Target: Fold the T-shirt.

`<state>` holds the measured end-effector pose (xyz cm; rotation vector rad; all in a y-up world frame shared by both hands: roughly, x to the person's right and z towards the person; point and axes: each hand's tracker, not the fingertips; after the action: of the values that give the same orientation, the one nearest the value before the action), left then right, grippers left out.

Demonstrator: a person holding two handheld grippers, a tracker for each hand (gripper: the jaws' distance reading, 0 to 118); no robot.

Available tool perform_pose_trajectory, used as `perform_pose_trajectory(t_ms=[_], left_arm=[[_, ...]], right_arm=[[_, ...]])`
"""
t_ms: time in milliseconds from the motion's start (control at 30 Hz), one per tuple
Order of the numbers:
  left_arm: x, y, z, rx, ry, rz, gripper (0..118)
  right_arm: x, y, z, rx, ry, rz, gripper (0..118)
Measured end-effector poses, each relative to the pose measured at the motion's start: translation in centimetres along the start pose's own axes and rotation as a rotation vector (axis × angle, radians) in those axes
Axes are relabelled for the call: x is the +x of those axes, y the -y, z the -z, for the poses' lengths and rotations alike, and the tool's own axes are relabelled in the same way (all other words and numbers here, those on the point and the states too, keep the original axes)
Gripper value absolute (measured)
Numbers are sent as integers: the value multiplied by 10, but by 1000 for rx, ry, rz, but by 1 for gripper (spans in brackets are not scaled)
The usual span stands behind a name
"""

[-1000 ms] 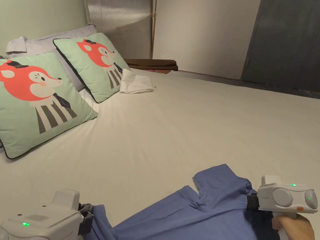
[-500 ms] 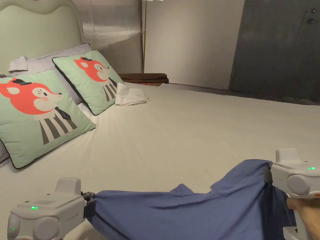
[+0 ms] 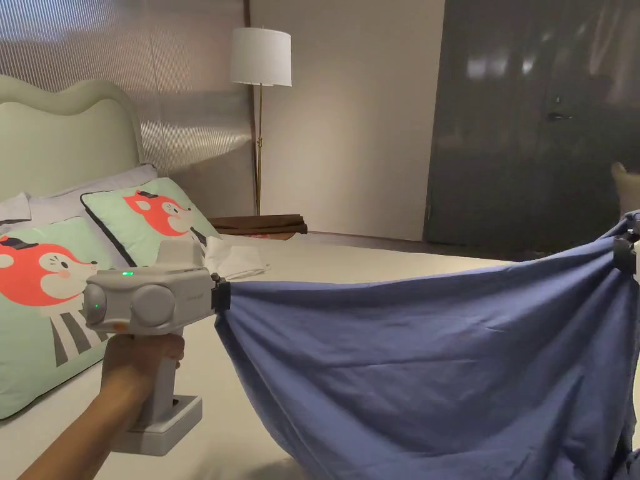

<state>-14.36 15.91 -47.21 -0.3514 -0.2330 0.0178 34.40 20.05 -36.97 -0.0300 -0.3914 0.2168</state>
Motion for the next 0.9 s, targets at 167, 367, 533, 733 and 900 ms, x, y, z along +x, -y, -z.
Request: perform_pose_trajectory(t_ms=[167, 367, 533, 733, 900], left_arm=[[26, -85, 29, 104, -10, 15, 5], [49, -158, 62, 220, -60, 78, 5], [62, -198, 87, 290, -90, 114, 5], [68, -200, 123, 319, -147, 169, 5], [60, -158, 160, 303, -160, 176, 5]], right_arm=[[25, -52, 17, 82, 53, 46, 2], [45, -89, 55, 157, 75, 94, 2], [48, -108, 88, 196, 105, 91, 2], [40, -100, 112, 220, 105, 76, 2], [26, -52, 132, 158, 79, 79, 2]])
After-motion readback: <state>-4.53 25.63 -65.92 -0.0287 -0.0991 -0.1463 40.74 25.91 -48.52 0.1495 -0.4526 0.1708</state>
